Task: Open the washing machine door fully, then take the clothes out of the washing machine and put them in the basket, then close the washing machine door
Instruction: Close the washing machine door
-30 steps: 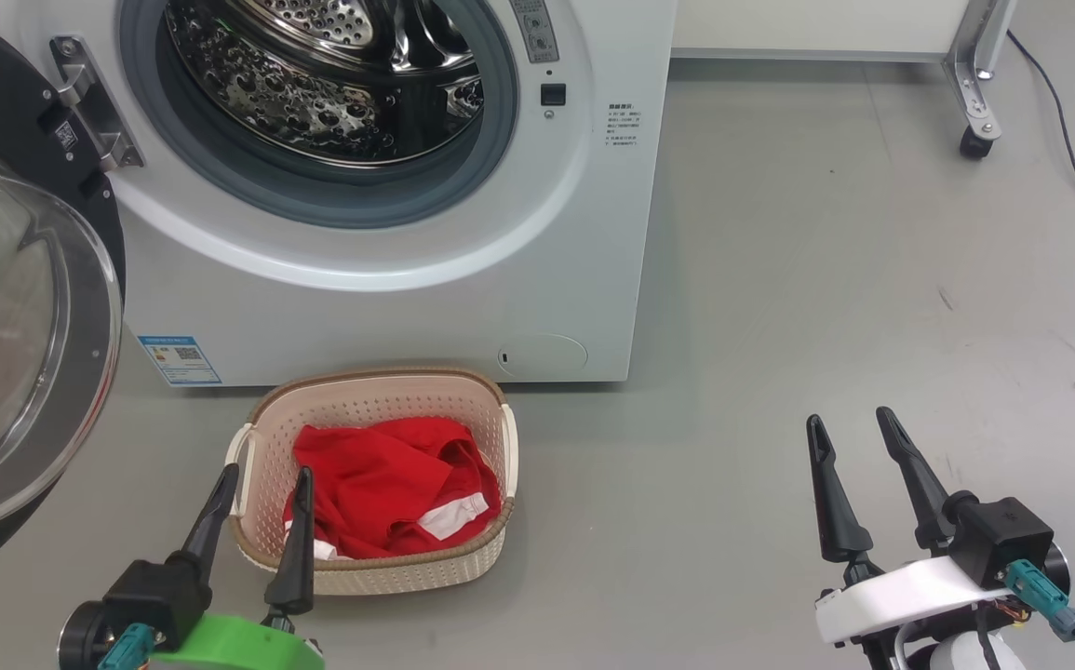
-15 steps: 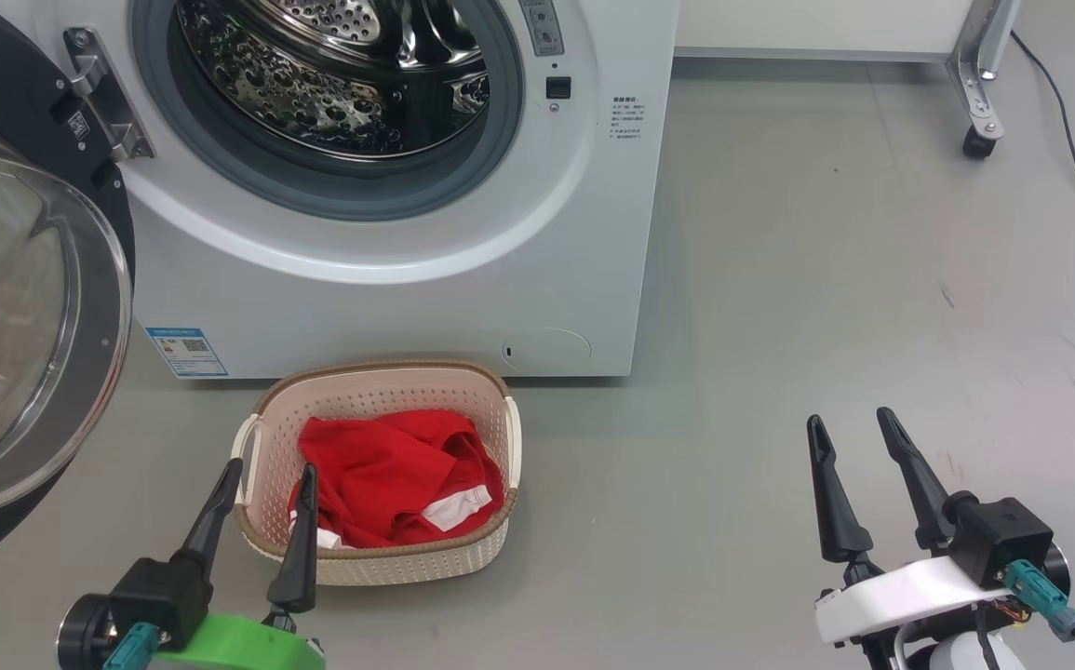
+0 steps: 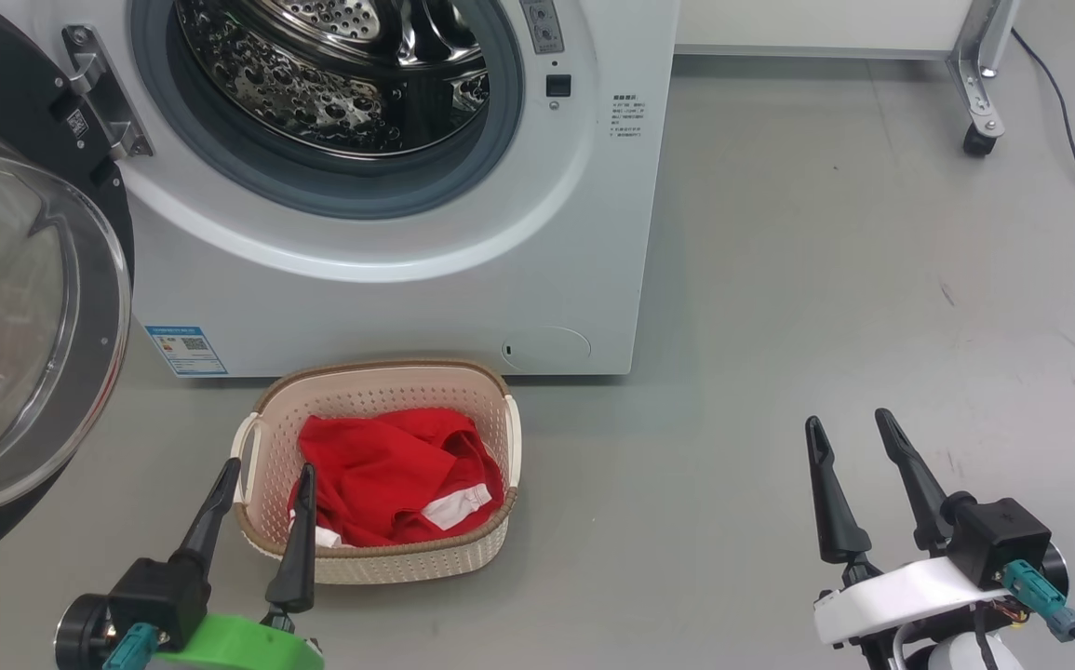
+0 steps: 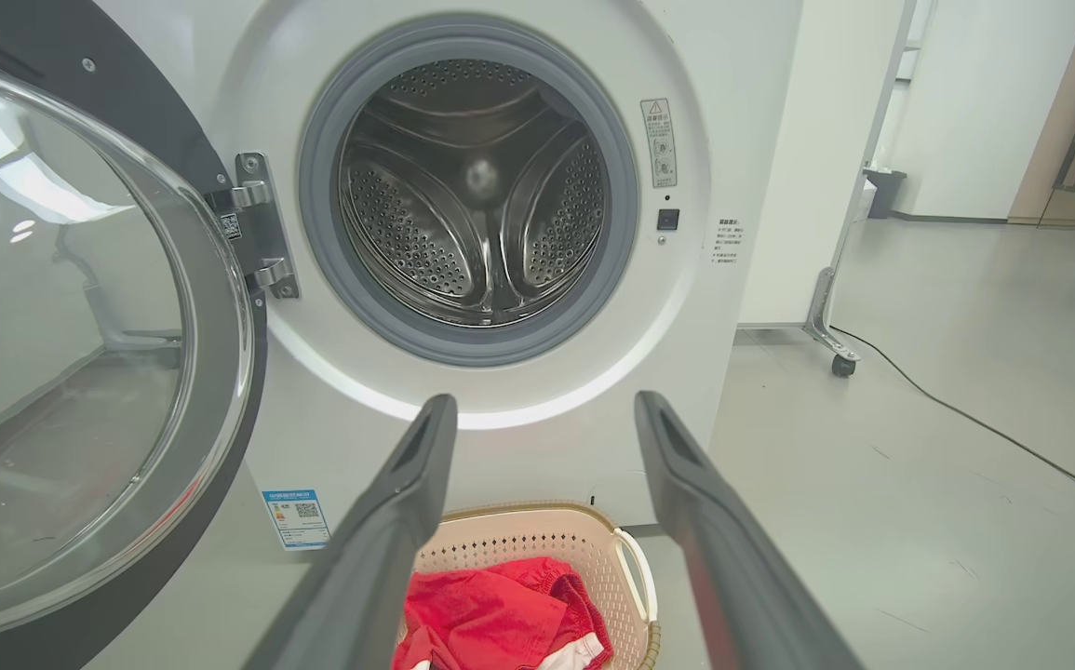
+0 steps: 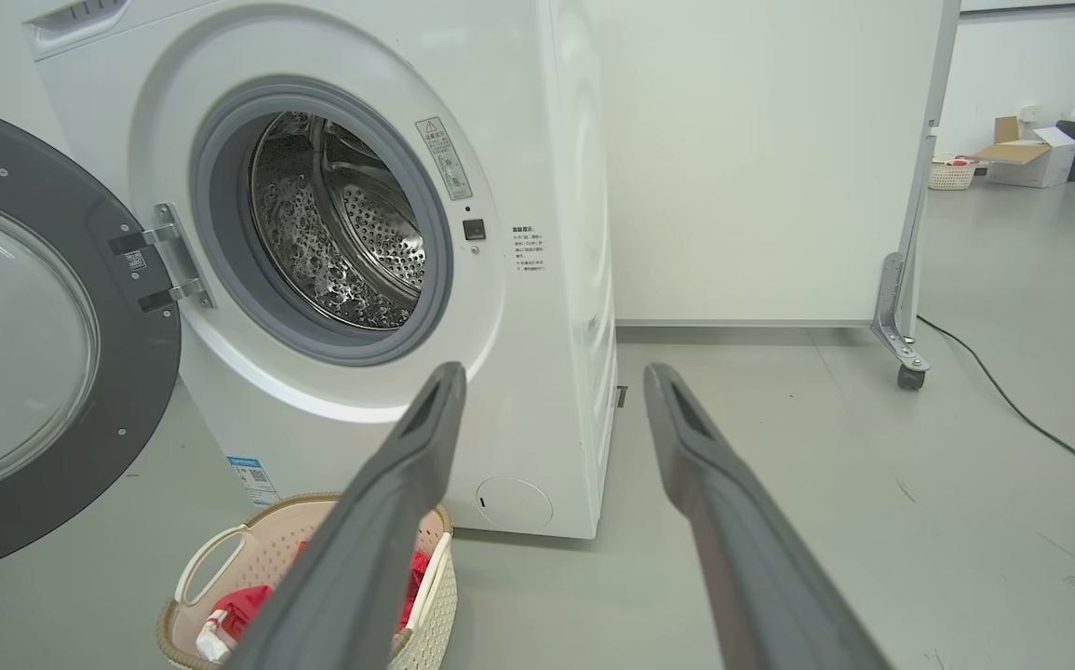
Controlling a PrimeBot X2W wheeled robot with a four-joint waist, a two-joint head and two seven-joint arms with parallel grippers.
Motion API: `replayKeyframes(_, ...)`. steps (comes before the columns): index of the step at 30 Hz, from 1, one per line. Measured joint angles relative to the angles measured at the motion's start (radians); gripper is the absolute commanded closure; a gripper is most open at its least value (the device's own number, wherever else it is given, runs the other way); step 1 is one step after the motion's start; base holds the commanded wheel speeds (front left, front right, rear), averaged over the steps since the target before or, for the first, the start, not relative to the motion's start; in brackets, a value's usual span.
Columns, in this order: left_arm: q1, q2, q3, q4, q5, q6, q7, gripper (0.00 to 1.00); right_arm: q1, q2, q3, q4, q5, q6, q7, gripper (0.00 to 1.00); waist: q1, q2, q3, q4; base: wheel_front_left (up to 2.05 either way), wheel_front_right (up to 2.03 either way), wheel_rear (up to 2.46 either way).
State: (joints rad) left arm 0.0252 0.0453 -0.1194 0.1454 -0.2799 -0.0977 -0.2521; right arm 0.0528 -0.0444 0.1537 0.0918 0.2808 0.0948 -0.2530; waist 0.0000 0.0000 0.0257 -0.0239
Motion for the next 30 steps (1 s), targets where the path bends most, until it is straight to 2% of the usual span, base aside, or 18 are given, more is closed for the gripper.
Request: replayKeyframes(30, 0.007, 0.0, -0.016, 0.007, 0.007, 0.0, 0.0, 0.0, 0.001, 0.001, -0.002, 0.005, 0.0, 0.0, 0.0, 0.0, 0.0, 0.0, -0.005, 0.005, 0.0, 0.0, 0.0)
